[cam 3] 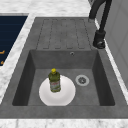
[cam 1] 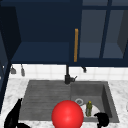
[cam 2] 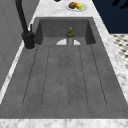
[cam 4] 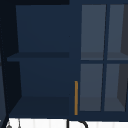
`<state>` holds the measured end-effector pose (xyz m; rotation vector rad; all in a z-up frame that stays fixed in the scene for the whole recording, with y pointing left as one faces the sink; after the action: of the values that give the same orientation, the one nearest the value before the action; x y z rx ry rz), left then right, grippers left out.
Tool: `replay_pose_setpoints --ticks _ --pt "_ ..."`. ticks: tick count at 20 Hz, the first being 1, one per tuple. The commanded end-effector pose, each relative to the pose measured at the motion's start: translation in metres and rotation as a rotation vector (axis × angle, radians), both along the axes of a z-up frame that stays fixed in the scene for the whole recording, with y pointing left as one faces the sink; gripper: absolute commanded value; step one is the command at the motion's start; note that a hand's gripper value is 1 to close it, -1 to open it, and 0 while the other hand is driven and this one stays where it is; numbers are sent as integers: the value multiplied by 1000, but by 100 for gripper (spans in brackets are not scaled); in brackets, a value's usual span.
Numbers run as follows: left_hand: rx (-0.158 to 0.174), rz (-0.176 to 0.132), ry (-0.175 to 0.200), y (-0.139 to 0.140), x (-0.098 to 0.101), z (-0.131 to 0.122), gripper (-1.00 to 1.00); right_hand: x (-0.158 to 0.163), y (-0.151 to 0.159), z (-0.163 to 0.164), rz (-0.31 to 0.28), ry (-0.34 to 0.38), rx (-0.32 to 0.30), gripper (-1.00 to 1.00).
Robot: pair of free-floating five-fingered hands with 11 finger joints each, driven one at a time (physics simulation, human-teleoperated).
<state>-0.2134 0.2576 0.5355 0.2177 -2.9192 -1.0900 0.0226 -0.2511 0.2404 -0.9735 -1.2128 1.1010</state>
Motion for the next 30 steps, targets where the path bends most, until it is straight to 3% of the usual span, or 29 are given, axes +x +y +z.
replay_pose_setpoints --ticks 1,30 --pt "125 4 0 -5 8 0 -100 0 0 0 0 0 0 0" --pt "234 11 -5 -22 75 -17 -100 0 0 0 0 0 0 0"
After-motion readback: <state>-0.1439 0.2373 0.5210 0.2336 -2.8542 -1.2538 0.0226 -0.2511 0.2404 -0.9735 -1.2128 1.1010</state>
